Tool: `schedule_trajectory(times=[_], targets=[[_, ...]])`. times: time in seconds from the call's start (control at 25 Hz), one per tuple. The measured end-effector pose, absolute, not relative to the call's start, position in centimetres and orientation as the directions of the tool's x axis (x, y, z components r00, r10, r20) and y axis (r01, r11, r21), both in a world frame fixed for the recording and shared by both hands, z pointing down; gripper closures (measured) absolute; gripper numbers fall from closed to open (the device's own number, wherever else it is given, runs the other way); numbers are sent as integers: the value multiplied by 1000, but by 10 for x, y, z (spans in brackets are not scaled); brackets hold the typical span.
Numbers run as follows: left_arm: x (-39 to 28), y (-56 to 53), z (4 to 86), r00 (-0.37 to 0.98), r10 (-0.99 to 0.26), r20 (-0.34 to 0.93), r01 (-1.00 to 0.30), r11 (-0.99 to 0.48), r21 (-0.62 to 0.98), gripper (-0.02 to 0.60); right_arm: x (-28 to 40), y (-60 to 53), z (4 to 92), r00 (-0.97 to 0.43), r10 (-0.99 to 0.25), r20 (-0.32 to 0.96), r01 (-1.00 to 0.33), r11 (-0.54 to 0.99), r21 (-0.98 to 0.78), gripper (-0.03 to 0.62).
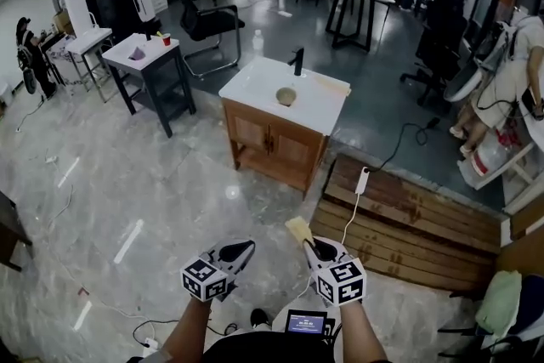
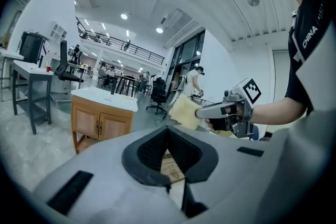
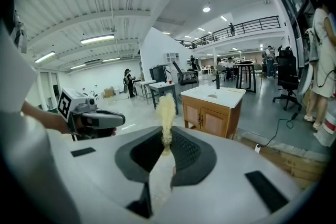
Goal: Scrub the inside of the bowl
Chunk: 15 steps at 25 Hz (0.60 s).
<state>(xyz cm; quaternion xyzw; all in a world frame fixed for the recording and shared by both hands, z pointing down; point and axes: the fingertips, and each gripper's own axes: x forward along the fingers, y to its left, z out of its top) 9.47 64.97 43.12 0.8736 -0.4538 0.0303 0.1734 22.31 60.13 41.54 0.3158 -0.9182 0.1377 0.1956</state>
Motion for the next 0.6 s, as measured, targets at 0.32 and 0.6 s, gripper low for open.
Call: schedule_trajectory(times=[0.32, 0.6], targets=[[80, 612, 444, 592, -776, 217, -798, -527, 292, 578, 209, 561, 432, -714, -520, 469, -641, 755, -139, 553], [63, 543, 446, 588, -777, 222, -801, -524, 289, 578, 192, 488, 441, -727, -513, 456, -634, 756, -160, 553]])
